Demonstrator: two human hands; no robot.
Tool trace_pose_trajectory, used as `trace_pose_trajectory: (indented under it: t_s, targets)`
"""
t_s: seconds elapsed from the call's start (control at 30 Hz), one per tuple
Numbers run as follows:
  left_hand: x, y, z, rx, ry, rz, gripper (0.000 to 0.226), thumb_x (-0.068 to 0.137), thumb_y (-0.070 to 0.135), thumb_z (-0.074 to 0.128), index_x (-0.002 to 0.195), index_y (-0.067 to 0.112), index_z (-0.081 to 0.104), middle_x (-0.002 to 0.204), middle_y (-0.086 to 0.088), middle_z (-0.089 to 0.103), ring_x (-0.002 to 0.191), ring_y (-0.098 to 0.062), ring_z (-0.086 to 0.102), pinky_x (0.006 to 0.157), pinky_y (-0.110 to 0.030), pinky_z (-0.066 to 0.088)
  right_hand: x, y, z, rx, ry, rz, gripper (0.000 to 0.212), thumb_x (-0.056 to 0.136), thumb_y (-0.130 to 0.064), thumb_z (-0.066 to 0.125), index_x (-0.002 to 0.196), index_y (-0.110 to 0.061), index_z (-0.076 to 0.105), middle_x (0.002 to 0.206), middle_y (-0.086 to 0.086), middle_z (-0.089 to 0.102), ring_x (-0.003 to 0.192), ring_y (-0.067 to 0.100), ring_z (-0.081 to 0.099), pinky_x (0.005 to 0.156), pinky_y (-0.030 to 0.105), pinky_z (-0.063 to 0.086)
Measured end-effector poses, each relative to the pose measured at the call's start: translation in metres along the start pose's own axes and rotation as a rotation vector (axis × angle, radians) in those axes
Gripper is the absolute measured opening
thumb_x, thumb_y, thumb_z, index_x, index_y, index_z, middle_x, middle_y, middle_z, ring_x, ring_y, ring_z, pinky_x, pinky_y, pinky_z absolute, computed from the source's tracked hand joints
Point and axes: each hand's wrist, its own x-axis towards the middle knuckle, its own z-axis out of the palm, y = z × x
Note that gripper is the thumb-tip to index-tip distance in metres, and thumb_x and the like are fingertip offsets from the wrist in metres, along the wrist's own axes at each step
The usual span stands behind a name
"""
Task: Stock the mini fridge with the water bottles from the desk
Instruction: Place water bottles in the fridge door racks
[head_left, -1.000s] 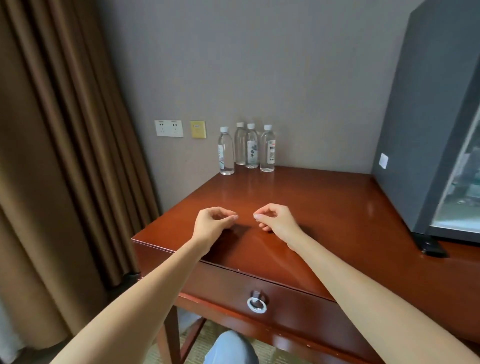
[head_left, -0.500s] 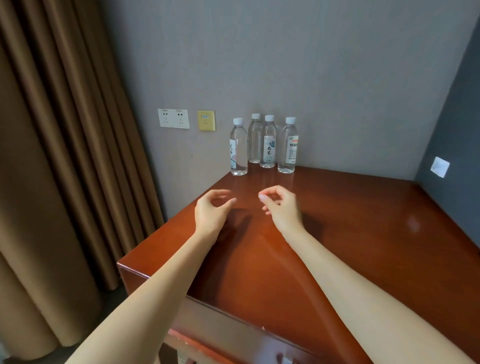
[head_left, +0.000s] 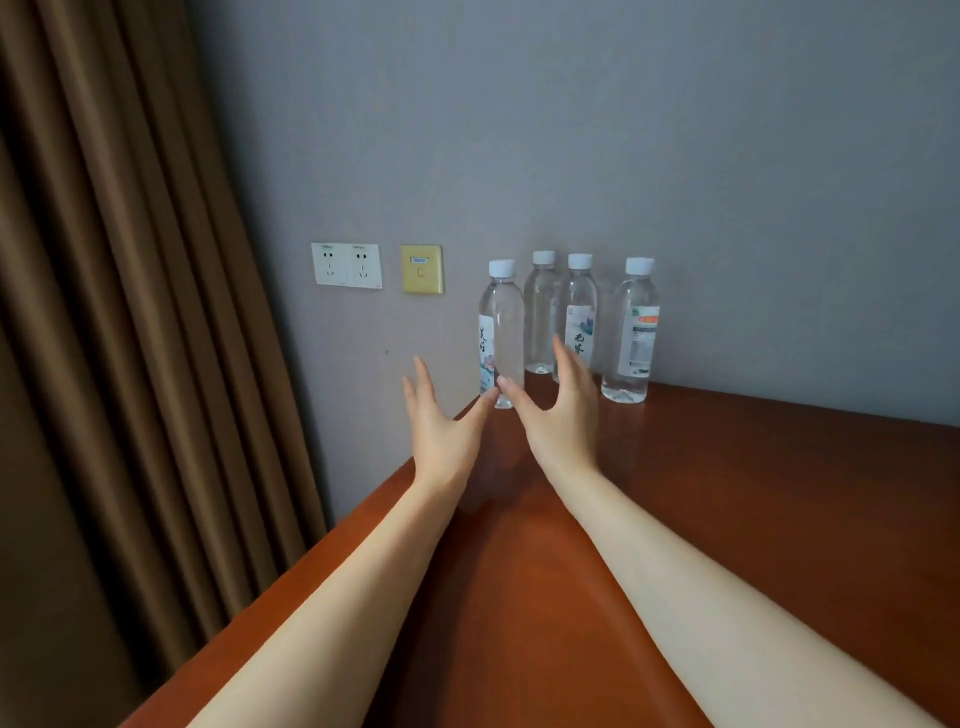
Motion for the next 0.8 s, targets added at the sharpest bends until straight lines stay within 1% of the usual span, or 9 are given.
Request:
trace_pose_trajectory:
  t_s: [0.13, 0.23, 0.33, 0.47, 0.53, 0.6, 0.67, 0.77, 0.8]
  targets:
    - [0.03, -0.01, 0.016, 0.019, -0.008, 0.009, 0.095, 0.091, 0.036, 0.063, 0.151, 0.036, -0.009, 0.159, -0.004, -0.022, 0.148, -0.016, -0.004, 0.105, -0.023, 0.013, 0.027, 0.011, 0.026, -0.113, -0.082, -0.009, 0.088, 0.083, -0.064, 0.058, 0.154, -0.036, 0.013, 0.164, -0.009, 0.0, 0.15, 0.012, -0.004, 0.119, 0.036, 0.007]
    - [0.051, -0.014, 0.027, -0.043, -0.12, -0.036, 0.076, 0.1, 0.03, 0.048, 0.153, 0.029, -0.007, 0.162, -0.006, -0.007, 0.149, -0.017, 0.001, 0.119, -0.034, 0.008, 0.04, 0.015, 0.039, -0.016, -0.192, 0.057, 0.089, 0.083, -0.067, 0.055, 0.153, -0.041, 0.006, 0.163, -0.009, -0.012, 0.15, 0.011, -0.007, 0.119, 0.036, 0.007]
    - [0.063, -0.016, 0.034, -0.106, -0.277, -0.083, 0.057, 0.105, 0.029, 0.033, 0.155, 0.022, 0.006, 0.16, -0.003, 0.018, 0.147, -0.016, 0.018, 0.12, -0.038, 0.018, 0.048, 0.018, 0.047, 0.244, -0.345, 0.171, 0.09, 0.084, -0.064, 0.057, 0.152, -0.044, 0.002, 0.163, -0.007, 0.004, 0.149, 0.011, 0.01, 0.119, 0.032, 0.013]
    - [0.067, -0.014, 0.035, -0.12, -0.324, -0.075, 0.048, 0.106, 0.024, 0.031, 0.152, 0.014, 0.023, 0.157, 0.0, 0.027, 0.144, -0.014, 0.026, 0.119, -0.035, 0.023, 0.051, 0.019, 0.049, 0.349, -0.386, 0.179, 0.086, 0.088, -0.061, 0.053, 0.152, -0.042, 0.0, 0.159, -0.009, 0.021, 0.144, 0.008, 0.027, 0.12, 0.034, 0.022]
    - [0.067, -0.013, 0.034, -0.171, -0.318, -0.091, 0.045, 0.105, 0.019, 0.034, 0.15, 0.013, 0.031, 0.152, -0.003, 0.038, 0.136, -0.013, 0.041, 0.113, -0.03, 0.034, 0.05, 0.019, 0.047, 0.385, -0.379, 0.171, 0.08, 0.092, -0.056, 0.049, 0.154, -0.038, 0.001, 0.153, -0.013, 0.027, 0.127, -0.01, 0.043, 0.105, 0.011, 0.034]
    - [0.064, -0.013, 0.033, -0.234, -0.293, -0.085, 0.04, 0.103, 0.015, 0.039, 0.143, 0.013, 0.043, 0.135, -0.008, 0.055, 0.11, -0.011, 0.06, 0.091, -0.021, 0.05, 0.051, 0.018, 0.046, 0.424, -0.371, 0.18, 0.071, 0.097, -0.051, 0.043, 0.154, -0.033, 0.005, 0.149, -0.014, 0.032, 0.098, -0.025, 0.047, 0.078, -0.004, 0.035]
    - [0.062, -0.011, 0.032, -0.265, -0.259, -0.108, 0.036, 0.102, 0.017, 0.044, 0.137, 0.012, 0.047, 0.126, -0.015, 0.059, 0.097, -0.017, 0.063, 0.08, -0.023, 0.053, 0.051, 0.017, 0.045, 0.441, -0.37, 0.196, 0.064, 0.1, -0.049, 0.036, 0.154, -0.031, 0.007, 0.152, -0.013, 0.029, 0.102, -0.018, 0.043, 0.082, -0.001, 0.032]
    - [0.062, -0.01, 0.032, -0.298, -0.26, -0.117, 0.035, 0.1, 0.025, 0.05, 0.133, 0.013, 0.049, 0.122, -0.016, 0.061, 0.094, -0.019, 0.065, 0.082, -0.029, 0.052, 0.05, 0.017, 0.044, 0.451, -0.348, 0.187, 0.055, 0.102, -0.046, 0.029, 0.153, -0.028, 0.018, 0.144, -0.01, 0.036, 0.104, -0.013, 0.046, 0.073, -0.006, 0.034]
    - [0.062, -0.01, 0.032, -0.304, -0.263, -0.111, 0.036, 0.098, 0.028, 0.052, 0.132, 0.014, 0.05, 0.12, -0.015, 0.062, 0.093, -0.018, 0.065, 0.082, -0.03, 0.053, 0.05, 0.017, 0.043, 0.452, -0.334, 0.187, 0.054, 0.102, -0.047, 0.028, 0.152, -0.027, 0.021, 0.145, -0.008, 0.038, 0.11, -0.008, 0.049, 0.08, -0.001, 0.036]
